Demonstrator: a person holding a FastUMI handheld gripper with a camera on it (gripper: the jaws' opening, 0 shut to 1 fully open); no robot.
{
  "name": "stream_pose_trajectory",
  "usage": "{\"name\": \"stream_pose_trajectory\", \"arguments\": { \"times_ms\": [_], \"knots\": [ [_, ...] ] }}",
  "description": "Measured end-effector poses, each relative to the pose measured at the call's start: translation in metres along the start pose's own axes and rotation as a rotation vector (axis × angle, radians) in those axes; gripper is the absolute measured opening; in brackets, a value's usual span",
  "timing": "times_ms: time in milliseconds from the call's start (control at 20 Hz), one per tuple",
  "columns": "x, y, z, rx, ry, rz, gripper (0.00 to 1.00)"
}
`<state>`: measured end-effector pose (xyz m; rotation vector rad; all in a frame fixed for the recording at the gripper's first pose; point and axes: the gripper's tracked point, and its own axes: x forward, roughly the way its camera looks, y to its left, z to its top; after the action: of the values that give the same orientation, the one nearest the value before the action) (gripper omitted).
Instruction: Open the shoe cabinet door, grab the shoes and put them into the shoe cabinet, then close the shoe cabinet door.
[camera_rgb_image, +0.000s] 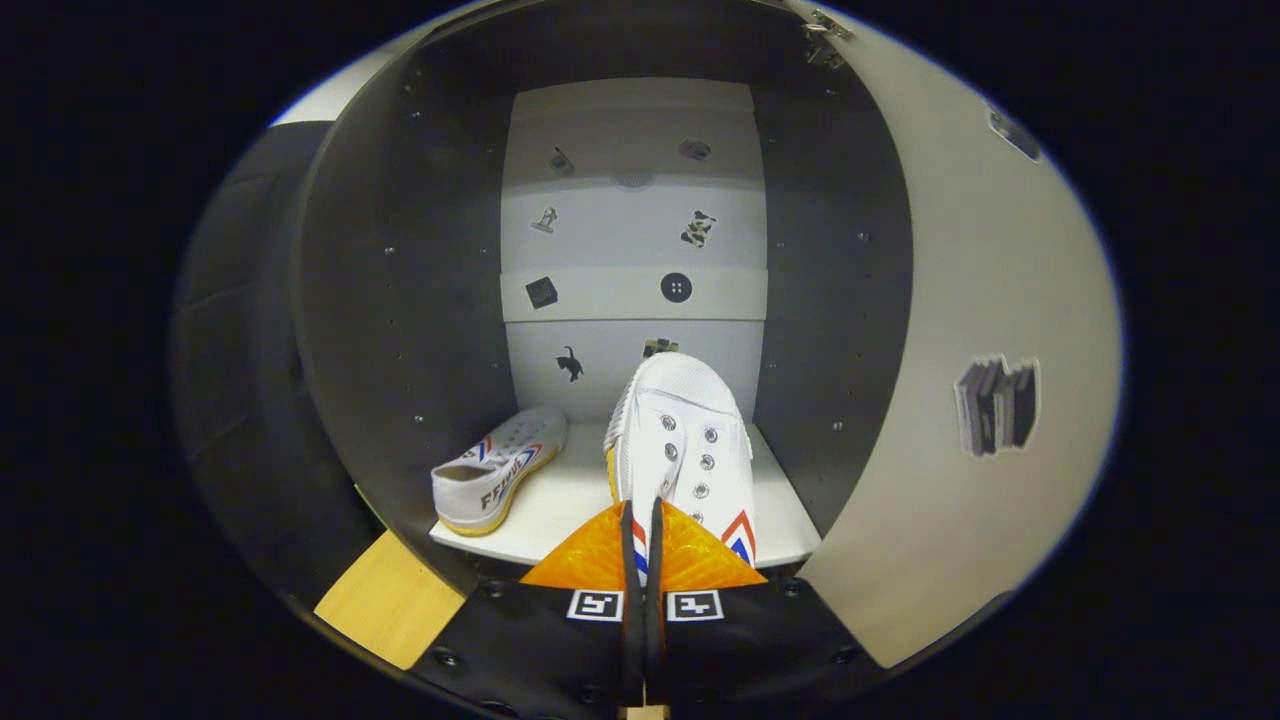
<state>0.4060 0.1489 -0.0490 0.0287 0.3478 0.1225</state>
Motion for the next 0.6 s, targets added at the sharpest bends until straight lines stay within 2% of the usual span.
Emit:
{"name": "stream_pose_trajectory", "arguments": {
  "times_ms": [250, 600],
  "knots": [
    [0.063, -0.006, 0.017, -0.018, 0.016, -0.033, 0.02],
    [0.129, -0.005, 0.002, -0.056, 0.094, -0.042, 0.02]
  ]
}}
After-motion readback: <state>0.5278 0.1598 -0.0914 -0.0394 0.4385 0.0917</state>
